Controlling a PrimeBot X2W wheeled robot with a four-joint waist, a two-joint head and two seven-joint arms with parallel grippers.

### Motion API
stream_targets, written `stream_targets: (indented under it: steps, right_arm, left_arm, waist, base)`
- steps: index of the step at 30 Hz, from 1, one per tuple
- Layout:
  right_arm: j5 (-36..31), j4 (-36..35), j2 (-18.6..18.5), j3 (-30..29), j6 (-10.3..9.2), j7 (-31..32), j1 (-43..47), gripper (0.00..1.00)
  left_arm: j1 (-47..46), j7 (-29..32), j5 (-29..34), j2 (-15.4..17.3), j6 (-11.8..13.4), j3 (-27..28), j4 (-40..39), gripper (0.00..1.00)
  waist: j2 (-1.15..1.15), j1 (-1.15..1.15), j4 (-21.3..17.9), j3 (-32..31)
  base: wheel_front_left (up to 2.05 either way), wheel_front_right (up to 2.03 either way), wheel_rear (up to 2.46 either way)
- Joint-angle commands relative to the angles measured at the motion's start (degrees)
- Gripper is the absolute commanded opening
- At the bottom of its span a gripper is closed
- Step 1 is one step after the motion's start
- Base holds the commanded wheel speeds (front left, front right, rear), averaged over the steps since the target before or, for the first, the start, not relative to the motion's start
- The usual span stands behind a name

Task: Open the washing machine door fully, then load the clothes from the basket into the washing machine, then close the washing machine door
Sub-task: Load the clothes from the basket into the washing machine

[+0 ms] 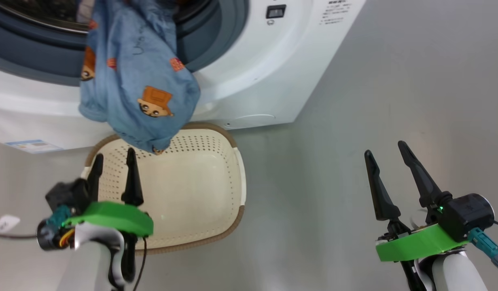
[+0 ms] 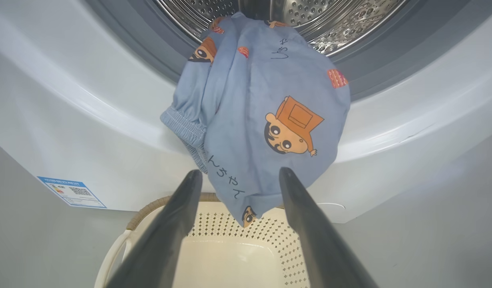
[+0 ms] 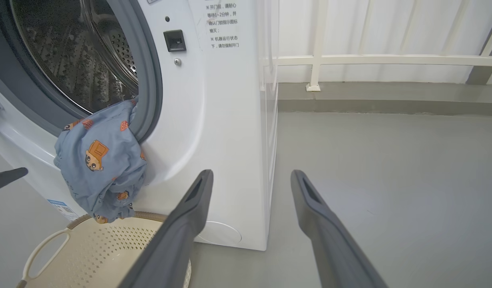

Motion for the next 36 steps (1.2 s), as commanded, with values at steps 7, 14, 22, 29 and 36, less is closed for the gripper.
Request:
stream_targets:
  steps: [7,14,22,29,36]
  right_arm:
    - [0.0,-1.8,0.3,1.7,0.09,-0.3,-1.9,1.0]
    - [-0.1,-2.2,0.5,1.7,0.09,-0.3,-2.9,1.0]
    - [-0.3,-2.6,0.6,1.8,0.09,-0.3,-4.0,1.0]
    - [-0.4,-3.0,0.7,1.9,0.09,-0.3,-5.1,1.0]
    - [-0.3,-3.1,0.7,2.2,0.09,-0.3,-5.9,1.0]
  left_arm:
    - [-8.2,-0.6,-1.1,1.8,-1.8,1.9,7.2,1.0]
    - [-13.8,-1.1,-3.2,2.4,-4.2,3.2,14.3,1.0]
    - [-19.6,-1.6,-4.3,3.0,-6.9,4.5,19.9,1.0]
    - [-24.2,-1.7,-3.6,3.0,-7.3,6.3,21.4,1.0]
    - [-26.6,-1.7,-1.7,2.6,-7.3,8.5,21.0,1.0]
  waist:
    - [0.0,0.0,-3.3,3.2]
    - [0.0,0.0,-5.1,5.8]
    - [0.0,0.0,-6.2,8.8]
    - [0.0,0.0,-6.8,11.4]
    - [0.0,0.0,-7.6,13.3]
  base:
    - [0.0,0.0,0.0]
    - [0.0,0.0,0.0]
    - [0.0,0.0,0.0]
    - [0.0,0.0,0.0]
    - [0.0,0.0,0.0]
